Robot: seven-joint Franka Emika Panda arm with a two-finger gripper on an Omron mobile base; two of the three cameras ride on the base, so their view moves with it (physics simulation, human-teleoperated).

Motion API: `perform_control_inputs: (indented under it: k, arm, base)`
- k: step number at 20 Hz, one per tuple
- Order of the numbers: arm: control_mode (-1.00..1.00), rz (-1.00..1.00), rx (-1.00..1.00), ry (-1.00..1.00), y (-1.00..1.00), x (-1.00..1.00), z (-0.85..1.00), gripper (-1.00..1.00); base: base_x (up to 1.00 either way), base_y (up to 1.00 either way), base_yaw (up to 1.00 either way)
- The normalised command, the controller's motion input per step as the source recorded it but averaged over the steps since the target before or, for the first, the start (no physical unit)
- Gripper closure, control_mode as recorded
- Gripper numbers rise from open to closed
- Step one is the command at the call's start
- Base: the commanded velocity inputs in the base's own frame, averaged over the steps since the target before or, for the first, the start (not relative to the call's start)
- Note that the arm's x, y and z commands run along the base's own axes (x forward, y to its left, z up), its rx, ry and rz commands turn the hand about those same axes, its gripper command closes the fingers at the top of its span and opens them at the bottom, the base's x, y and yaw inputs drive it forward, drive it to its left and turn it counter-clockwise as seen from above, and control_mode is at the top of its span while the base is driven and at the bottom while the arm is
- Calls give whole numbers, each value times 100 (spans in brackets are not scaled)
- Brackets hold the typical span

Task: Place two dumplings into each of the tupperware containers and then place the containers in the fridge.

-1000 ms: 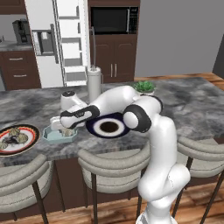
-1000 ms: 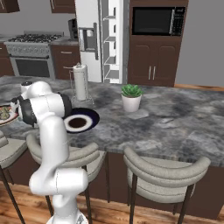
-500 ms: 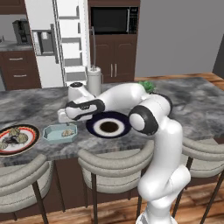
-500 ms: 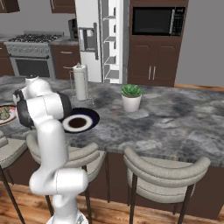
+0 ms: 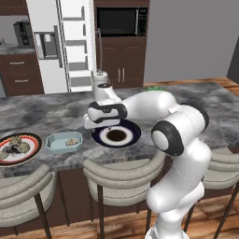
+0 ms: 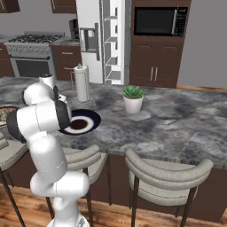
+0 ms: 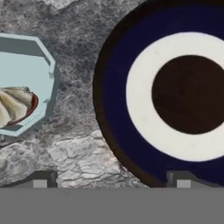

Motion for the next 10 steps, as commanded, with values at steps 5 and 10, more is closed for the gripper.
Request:
perform_control_inputs:
  k: [5,10]
  arm:
    - [-100,-4,0,7,-71,-31,35,-100]
    - [-100,-2,0,11,-84,-21,32,-100]
  base:
    - [0,0,0]
    - [0,0,0]
